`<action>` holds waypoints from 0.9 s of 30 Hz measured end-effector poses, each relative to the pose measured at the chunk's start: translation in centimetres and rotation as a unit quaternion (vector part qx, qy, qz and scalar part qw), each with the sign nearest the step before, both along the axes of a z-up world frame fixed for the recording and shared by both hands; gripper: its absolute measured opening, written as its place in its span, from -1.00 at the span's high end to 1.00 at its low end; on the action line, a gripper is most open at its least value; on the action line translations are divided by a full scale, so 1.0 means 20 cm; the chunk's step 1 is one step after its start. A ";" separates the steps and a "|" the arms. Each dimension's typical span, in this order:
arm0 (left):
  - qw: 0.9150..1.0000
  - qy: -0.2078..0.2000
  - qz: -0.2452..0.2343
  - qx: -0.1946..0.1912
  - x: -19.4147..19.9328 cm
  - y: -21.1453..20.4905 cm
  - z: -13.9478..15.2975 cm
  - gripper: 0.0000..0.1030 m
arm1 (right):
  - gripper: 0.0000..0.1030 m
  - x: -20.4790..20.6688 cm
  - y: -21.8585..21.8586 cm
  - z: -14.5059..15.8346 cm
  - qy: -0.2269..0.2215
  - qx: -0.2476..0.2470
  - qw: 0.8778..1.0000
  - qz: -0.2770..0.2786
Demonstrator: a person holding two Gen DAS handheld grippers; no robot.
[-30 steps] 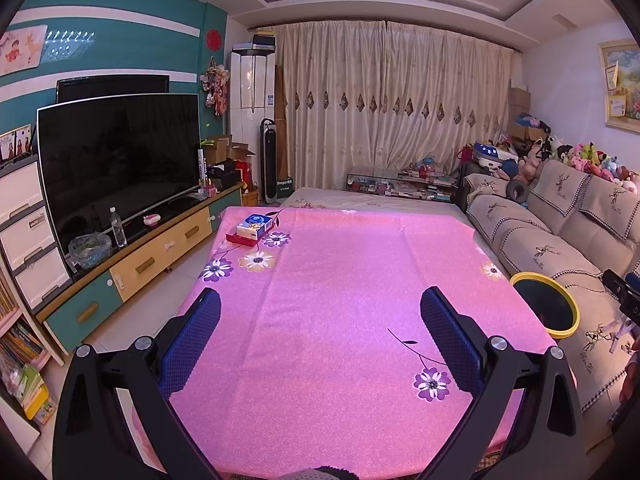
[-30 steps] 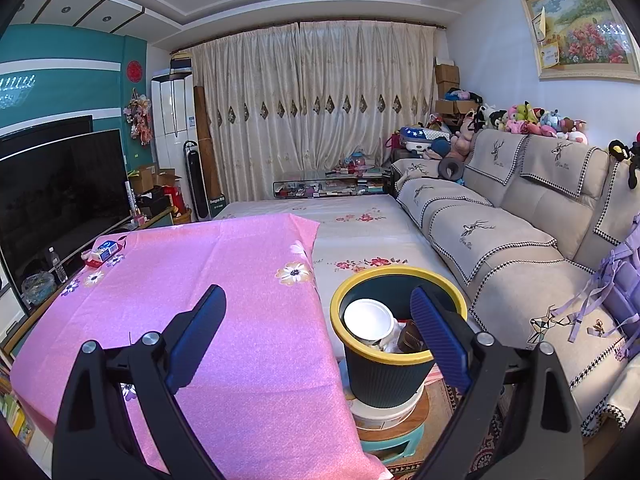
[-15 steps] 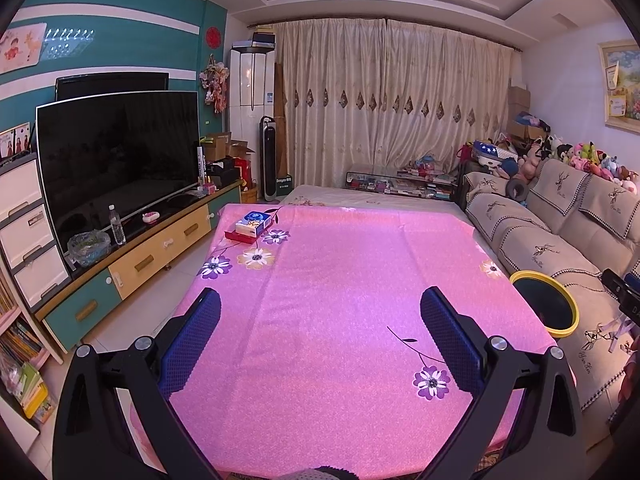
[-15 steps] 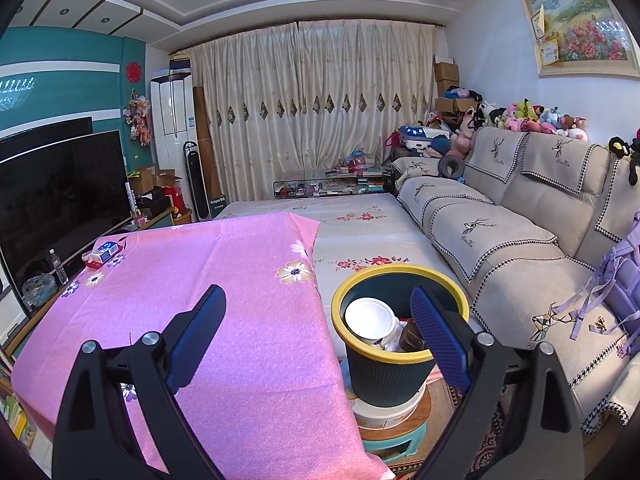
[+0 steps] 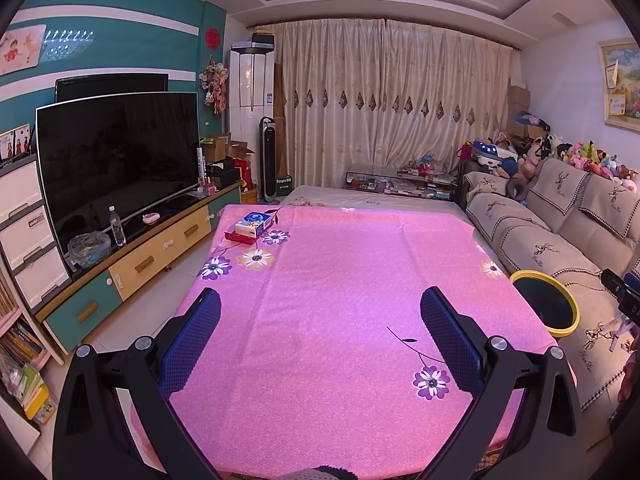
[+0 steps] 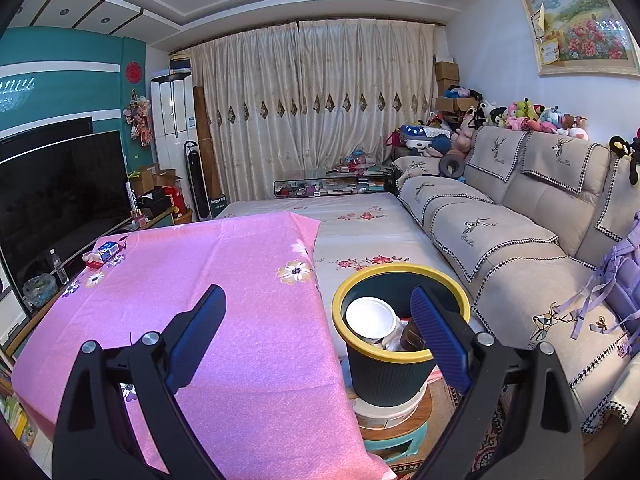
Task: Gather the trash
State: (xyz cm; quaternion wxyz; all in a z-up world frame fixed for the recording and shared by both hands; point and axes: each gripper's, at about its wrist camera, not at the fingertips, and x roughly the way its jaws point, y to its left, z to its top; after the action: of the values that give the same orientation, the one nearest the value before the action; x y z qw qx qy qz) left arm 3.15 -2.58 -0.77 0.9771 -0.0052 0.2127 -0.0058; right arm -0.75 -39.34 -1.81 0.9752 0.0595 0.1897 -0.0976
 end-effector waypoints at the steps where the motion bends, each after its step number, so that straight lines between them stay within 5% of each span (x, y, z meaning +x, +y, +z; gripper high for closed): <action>1: 1.000 0.000 0.000 0.000 0.00 0.00 0.00 -0.91 | -0.73 0.00 0.00 0.00 0.000 0.000 1.000 0.000; 27: 1.000 0.009 -0.004 0.002 0.03 0.00 -0.04 -0.91 | -0.74 0.02 0.02 -0.02 0.007 0.001 1.000 0.002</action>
State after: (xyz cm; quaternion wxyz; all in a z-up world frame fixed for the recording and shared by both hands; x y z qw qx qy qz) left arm 3.67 -2.59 -1.58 0.9750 -0.0027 0.2220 -0.0093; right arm -0.28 -38.97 -2.19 0.9740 0.0598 0.1966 -0.0954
